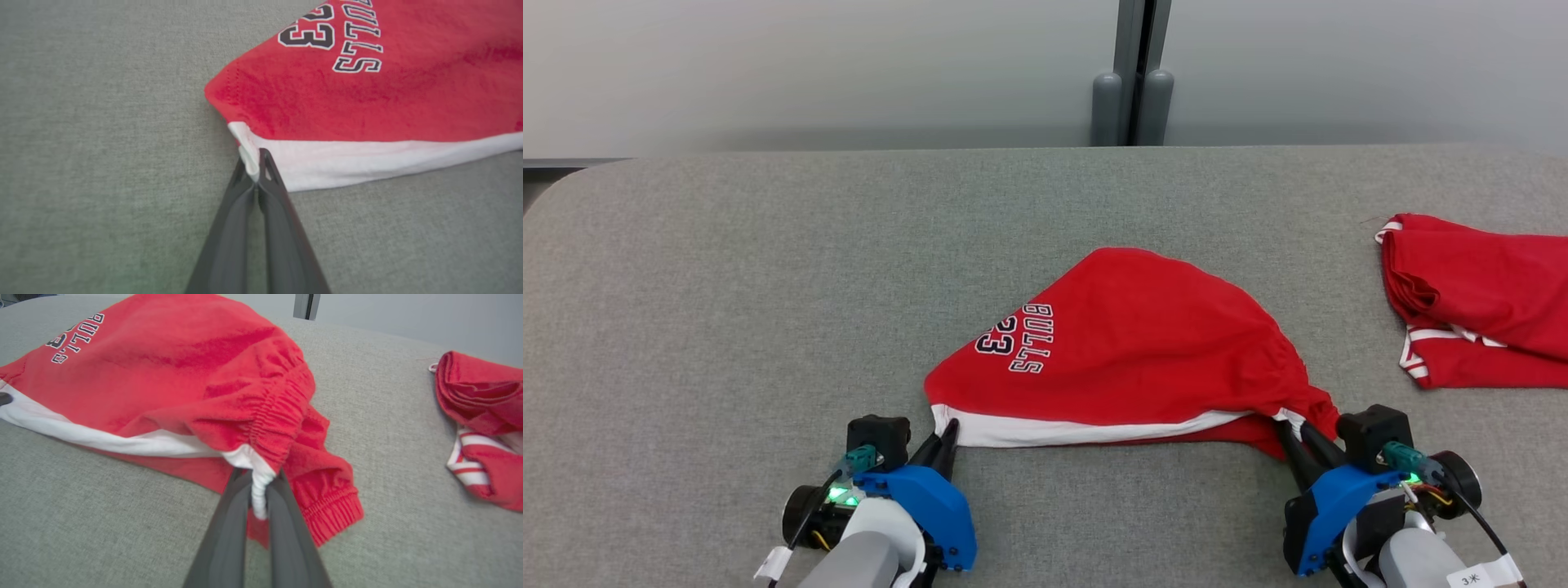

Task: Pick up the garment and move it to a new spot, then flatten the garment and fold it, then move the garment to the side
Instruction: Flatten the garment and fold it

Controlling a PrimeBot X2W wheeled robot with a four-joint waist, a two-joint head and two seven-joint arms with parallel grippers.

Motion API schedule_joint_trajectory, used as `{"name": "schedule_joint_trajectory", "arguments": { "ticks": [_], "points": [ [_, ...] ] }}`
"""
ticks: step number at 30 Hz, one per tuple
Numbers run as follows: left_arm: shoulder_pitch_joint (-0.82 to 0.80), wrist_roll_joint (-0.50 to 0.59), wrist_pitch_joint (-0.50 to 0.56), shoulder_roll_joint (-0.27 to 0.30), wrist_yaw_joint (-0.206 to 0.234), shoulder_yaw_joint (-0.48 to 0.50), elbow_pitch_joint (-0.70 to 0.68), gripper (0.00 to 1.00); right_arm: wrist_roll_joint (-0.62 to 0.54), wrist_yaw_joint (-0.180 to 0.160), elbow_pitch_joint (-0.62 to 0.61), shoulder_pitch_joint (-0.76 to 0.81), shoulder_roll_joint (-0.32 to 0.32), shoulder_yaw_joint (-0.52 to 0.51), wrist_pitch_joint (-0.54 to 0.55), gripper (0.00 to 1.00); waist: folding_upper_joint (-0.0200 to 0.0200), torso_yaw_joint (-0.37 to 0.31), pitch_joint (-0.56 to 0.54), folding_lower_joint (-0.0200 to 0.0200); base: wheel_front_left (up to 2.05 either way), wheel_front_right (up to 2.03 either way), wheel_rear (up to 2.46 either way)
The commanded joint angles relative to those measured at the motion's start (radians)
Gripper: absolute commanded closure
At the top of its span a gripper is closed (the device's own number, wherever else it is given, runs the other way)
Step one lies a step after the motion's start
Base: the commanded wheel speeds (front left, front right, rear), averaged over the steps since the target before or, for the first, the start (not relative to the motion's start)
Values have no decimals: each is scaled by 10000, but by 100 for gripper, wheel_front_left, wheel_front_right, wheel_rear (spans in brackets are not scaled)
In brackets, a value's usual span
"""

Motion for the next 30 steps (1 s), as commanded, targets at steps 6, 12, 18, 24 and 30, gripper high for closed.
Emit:
{"name": "schedule_joint_trajectory", "arguments": {
  "ticks": [6, 12, 18, 24, 30],
  "points": [
    [-407, -76, -595, -43, -1, 301, -225, 100, -85, 2, -263, -216, -113, -219, -290, 100, 0, 19, -63, 0, 0, 0, 0],
    [-275, 165, -769, 276, 167, 733, -1468, 100, 120, 2, -1279, -238, -313, -464, -467, 100, 0, 21, -402, 0, 0, 0, 0],
    [176, 715, -774, 849, 682, 1425, -4187, 100, 199, 2, -3353, 119, -548, -950, -160, 100, 0, -7, -979, 0, 0, 0, 0],
    [810, 1058, -588, 1662, 1309, 1798, -7352, 100, 235, 1, -6118, 769, -602, -1438, 567, 100, 0, -130, -1562, 0, 0, 0, 0],
    [1134, 1588, 500, 2729, 2090, 2036, -10785, 100, -13, 1, -8858, 1299, -476, -1795, 1259, 100, 0, -310, -1713, 0, 0, 0, 0]
  ]
}}
